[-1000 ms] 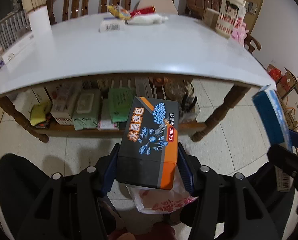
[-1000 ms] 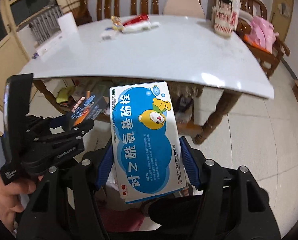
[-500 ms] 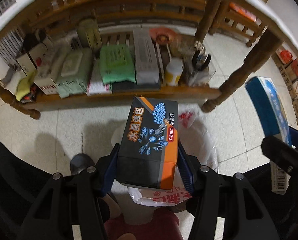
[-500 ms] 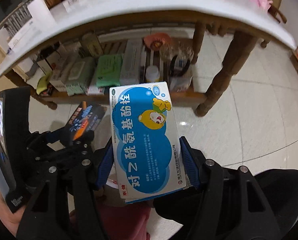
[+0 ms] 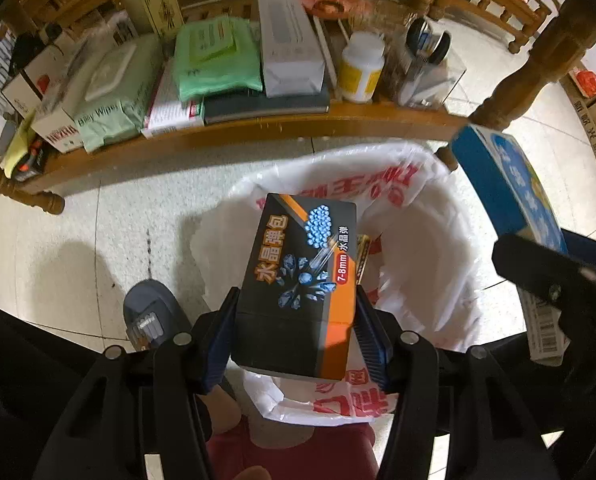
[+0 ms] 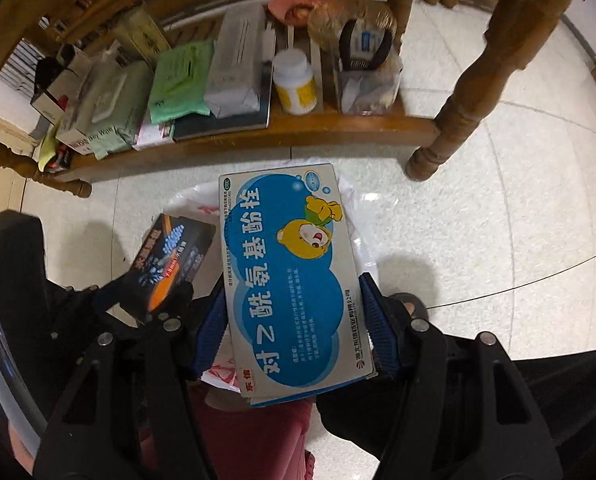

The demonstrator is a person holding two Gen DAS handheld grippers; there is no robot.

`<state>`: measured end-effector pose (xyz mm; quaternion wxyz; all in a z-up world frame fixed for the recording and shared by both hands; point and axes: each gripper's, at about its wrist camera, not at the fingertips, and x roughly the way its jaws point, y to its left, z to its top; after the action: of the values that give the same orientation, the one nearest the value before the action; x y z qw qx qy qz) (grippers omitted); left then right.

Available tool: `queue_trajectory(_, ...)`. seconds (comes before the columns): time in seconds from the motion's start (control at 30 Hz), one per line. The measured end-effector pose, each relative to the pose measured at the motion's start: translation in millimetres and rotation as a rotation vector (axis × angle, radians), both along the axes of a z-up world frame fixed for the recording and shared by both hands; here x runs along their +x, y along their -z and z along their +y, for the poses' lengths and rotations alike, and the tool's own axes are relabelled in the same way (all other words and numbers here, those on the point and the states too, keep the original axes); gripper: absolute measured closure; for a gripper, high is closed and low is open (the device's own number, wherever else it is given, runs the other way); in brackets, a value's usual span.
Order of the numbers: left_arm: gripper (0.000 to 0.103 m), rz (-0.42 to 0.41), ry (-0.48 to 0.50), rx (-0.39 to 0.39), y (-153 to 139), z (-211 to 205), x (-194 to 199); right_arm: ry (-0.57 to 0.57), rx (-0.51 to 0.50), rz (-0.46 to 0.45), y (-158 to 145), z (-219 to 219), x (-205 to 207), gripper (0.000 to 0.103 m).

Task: Collect trash
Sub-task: 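Open the right tool to drop the blue box while the left tool releases the black-orange box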

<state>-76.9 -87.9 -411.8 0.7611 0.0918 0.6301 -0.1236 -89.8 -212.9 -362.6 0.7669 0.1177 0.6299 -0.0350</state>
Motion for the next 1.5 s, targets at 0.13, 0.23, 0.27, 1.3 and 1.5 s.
queue_trajectory(0.13, 0.049, 0.012, 0.008, 0.015, 18.1, -0.7, -1.7, -0.003, -0.006, 0.025, 15.4, 1.7, 10.0, 0.042)
queue_trajectory(0.23, 0.049, 0.036, 0.007, 0.017, 31.7, -0.4, -1.6, -0.001, 0.003, 0.047, 29.9, 1.8, 18.4, 0.042)
queue_trajectory(0.27, 0.049, 0.038, 0.004, 0.014, 34.9, 0.1, -1.5, -0.002, 0.000, 0.055, 34.3, 2.3, 20.5, 0.042)
queue_trajectory(1.3, 0.035, 0.096, -0.004, 0.005, 66.8, -1.6, 8.5, 0.027, 0.012, 0.144, 86.1, 3.7, 41.5, 0.048)
queue_trajectory(1.5, 0.035, 0.081, 0.015, 0.004, 60.6, -5.7, 5.1, 0.059, 0.040, 0.118, 76.8, -3.0, 38.3, 0.048)
